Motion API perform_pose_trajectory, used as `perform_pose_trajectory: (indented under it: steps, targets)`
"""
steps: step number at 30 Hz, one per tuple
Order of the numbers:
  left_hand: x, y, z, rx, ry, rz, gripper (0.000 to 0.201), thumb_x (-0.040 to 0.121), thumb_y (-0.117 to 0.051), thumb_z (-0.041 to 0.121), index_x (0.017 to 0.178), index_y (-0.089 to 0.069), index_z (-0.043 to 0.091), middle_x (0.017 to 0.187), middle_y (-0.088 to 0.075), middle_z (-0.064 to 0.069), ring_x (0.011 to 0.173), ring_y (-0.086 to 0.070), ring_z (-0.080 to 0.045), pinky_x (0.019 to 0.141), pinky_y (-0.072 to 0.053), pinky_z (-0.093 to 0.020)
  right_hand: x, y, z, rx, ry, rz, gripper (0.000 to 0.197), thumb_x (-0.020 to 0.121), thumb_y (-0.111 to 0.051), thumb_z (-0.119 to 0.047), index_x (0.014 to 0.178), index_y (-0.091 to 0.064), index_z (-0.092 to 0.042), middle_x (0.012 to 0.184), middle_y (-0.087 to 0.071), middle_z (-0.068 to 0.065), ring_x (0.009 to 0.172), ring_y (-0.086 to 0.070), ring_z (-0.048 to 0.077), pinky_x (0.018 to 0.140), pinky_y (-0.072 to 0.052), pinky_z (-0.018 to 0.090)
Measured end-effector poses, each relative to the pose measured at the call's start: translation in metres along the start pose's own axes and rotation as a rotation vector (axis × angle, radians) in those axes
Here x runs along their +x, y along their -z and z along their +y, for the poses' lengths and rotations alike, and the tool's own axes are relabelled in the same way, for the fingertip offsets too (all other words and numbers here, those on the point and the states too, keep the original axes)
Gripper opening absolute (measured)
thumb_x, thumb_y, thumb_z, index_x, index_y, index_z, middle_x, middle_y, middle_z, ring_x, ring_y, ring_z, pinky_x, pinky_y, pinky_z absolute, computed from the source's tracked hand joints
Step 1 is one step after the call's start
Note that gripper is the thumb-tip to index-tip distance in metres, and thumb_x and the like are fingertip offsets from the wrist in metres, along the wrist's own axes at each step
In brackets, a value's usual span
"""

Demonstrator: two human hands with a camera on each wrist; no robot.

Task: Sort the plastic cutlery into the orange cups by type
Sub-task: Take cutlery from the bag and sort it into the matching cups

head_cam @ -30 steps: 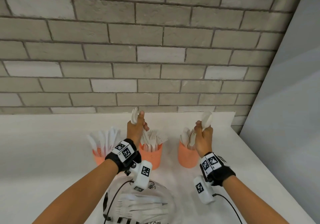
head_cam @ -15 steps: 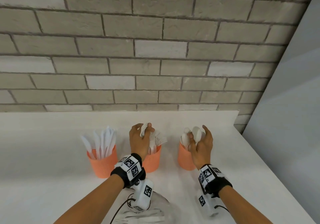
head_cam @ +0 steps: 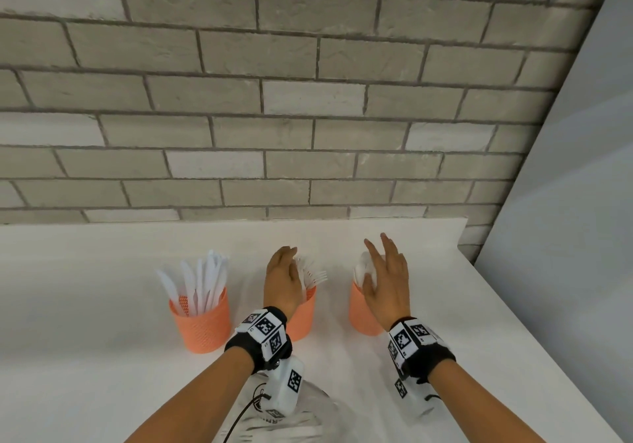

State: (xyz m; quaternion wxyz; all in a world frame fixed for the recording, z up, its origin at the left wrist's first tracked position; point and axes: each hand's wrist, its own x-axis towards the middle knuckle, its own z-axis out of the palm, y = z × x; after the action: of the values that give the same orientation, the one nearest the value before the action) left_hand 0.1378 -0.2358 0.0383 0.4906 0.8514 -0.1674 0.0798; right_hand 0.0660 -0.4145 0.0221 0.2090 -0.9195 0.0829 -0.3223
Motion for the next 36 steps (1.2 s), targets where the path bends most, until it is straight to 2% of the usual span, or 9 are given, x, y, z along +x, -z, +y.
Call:
perform_pose_trajectory:
  steps: [7,12,17,20,22,24,27,31,36]
  targets:
    - [-0.002,-0.002,0.007,0.520,0.064,-0.226,0.055,0.101,-0.017,0.034,0.149,-0.005,0.010,0.159,-0.003,-0.005,0.147,0.000,-0.020,0.121,-0.002,-0.037,0.004,0.006,-0.005,-0.439,0.035,-0.200,0.059,0.083,-0.024,-0.021,0.128,-0.051,0.005,0.141,-0.046,0.018,0.133,-0.040,0.031,0.113,0.002,0.036]
    - [-0.001,0.002,0.017,0.713,0.110,-0.353,0.063,0.099,-0.018,0.043,0.149,-0.002,0.009,0.159,-0.002,-0.009,0.147,-0.001,-0.026,0.120,-0.005,-0.043,0.000,0.016,-0.002,-0.435,-0.070,-0.456,0.096,0.068,0.021,-0.050,0.150,-0.008,-0.009,0.160,-0.003,0.006,0.148,-0.004,0.019,0.118,0.007,0.036]
    - [-0.002,0.006,0.024,0.632,0.190,-0.428,0.079,0.093,-0.025,0.058,0.149,0.009,0.015,0.158,0.006,-0.012,0.147,0.004,-0.028,0.118,-0.001,-0.049,0.001,0.029,-0.003,-0.421,-0.150,-0.567,0.073,0.094,-0.013,-0.058,0.149,0.007,-0.015,0.159,0.011,0.007,0.148,0.005,0.020,0.118,0.007,0.043]
    - [-0.004,0.016,0.034,0.509,0.248,-0.407,0.083,0.091,-0.026,0.063,0.148,0.015,0.019,0.158,0.010,-0.012,0.146,0.009,-0.027,0.117,0.004,-0.051,0.000,0.035,-0.007,-0.396,-0.157,-0.526,0.082,0.085,-0.005,-0.067,0.149,0.011,-0.019,0.158,0.013,0.009,0.147,0.011,0.022,0.115,0.013,0.046]
    - [-0.005,0.025,0.043,0.390,0.225,-0.356,0.081,0.092,-0.028,0.061,0.149,0.012,0.019,0.158,0.008,-0.012,0.147,0.007,-0.027,0.117,0.002,-0.049,-0.003,0.039,-0.017,-0.309,-0.104,-0.411,0.081,0.083,-0.006,-0.064,0.150,0.002,-0.019,0.159,0.004,0.010,0.147,0.004,0.023,0.116,0.009,0.044]
    - [-0.005,0.036,0.054,0.244,0.154,-0.283,0.073,0.094,-0.034,0.052,0.150,-0.001,0.017,0.158,-0.006,-0.014,0.146,-0.007,-0.028,0.119,-0.009,-0.045,-0.006,0.044,-0.034,-0.114,-0.024,-0.308,0.060,0.095,-0.033,-0.045,0.146,-0.028,-0.015,0.155,-0.024,0.012,0.144,-0.019,0.025,0.118,-0.009,0.040]
    - [-0.010,0.061,0.066,0.071,0.023,-0.209,0.044,0.095,-0.045,0.027,0.136,-0.037,0.012,0.138,-0.041,-0.014,0.125,-0.043,-0.025,0.101,-0.033,-0.030,-0.015,0.049,-0.069,0.212,0.067,-0.295,0.022,0.090,-0.055,-0.020,0.107,-0.068,-0.015,0.110,-0.068,0.003,0.103,-0.060,0.014,0.092,-0.046,0.031]
    - [-0.033,0.097,0.066,0.046,-0.091,-0.307,0.017,0.090,-0.051,0.007,0.106,-0.057,0.007,0.105,-0.056,-0.003,0.097,-0.052,-0.017,0.089,-0.043,-0.030,-0.043,0.057,-0.122,0.417,0.120,-0.522,0.010,0.083,-0.064,-0.015,0.078,-0.071,-0.009,0.065,-0.063,-0.013,0.058,-0.057,-0.005,0.062,-0.045,0.011]
    - [-0.083,0.131,0.042,0.133,-0.045,-0.478,0.012,0.086,-0.055,0.007,0.081,-0.056,0.018,0.101,-0.061,-0.003,0.101,-0.055,-0.017,0.085,-0.041,-0.019,-0.086,0.048,-0.154,0.360,0.234,-0.988,0.018,0.087,-0.061,-0.013,0.089,-0.072,0.001,0.080,-0.073,0.017,0.056,-0.063,0.009,0.061,-0.049,0.016]
